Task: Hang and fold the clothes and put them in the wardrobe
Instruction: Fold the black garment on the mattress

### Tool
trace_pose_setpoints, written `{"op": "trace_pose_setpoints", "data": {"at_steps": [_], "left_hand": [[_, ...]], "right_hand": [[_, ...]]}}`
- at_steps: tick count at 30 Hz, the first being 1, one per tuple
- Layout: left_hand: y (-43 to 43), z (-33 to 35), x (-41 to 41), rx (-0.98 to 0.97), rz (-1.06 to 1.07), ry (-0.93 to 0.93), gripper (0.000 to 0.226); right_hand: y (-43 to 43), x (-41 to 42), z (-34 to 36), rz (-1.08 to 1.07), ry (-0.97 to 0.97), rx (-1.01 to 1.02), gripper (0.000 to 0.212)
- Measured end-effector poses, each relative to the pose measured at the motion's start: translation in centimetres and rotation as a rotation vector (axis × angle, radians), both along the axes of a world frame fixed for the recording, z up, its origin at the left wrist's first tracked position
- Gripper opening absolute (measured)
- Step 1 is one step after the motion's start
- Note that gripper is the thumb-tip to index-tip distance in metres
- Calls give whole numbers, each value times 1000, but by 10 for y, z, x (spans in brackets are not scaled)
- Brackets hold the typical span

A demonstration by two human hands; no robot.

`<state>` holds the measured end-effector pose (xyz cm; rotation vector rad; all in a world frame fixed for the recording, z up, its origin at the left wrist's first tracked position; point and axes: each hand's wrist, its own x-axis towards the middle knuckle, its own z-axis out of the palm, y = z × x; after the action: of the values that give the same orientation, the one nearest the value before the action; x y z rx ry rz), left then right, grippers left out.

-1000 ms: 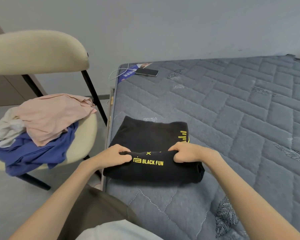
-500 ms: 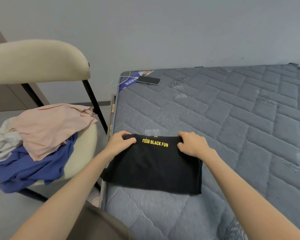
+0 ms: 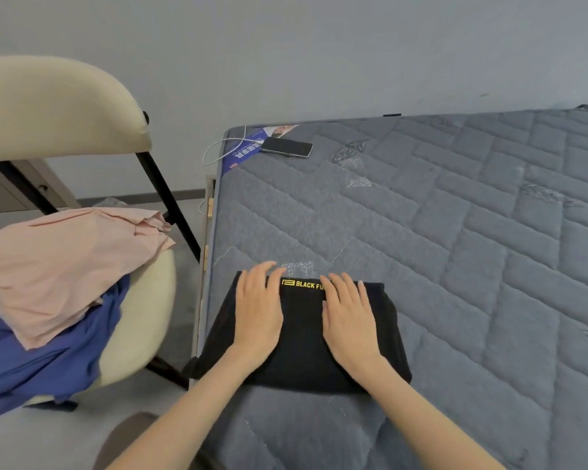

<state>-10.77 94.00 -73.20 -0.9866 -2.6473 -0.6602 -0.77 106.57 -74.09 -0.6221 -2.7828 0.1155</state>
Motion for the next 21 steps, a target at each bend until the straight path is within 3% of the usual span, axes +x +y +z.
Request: {"op": "trace_pose_setpoints", "data": {"at_steps": [2, 7, 11, 14, 17, 21], "left_hand": [[7, -12, 21, -106, -131, 20, 37], [1, -33, 13, -338, -32, -156, 56], [-15, -44, 3, -330, 64, -237, 62], [-22, -44, 0, -297, 163, -327, 53], [-22, -41, 2, -259, 264, -389, 54], [-24, -34, 7, -216, 339, -424, 59]], "right_hand": [[-16, -4, -7, 32, -61, -44, 45], [-3, 3, -22, -21, -190, -46, 49], [3, 17, -30, -113, -194, -93, 53], [5, 22, -30, -219, -174, -126, 56], [8, 30, -31, -340, -169, -251, 57], [2, 36, -26, -514, -45, -340, 58]]}}
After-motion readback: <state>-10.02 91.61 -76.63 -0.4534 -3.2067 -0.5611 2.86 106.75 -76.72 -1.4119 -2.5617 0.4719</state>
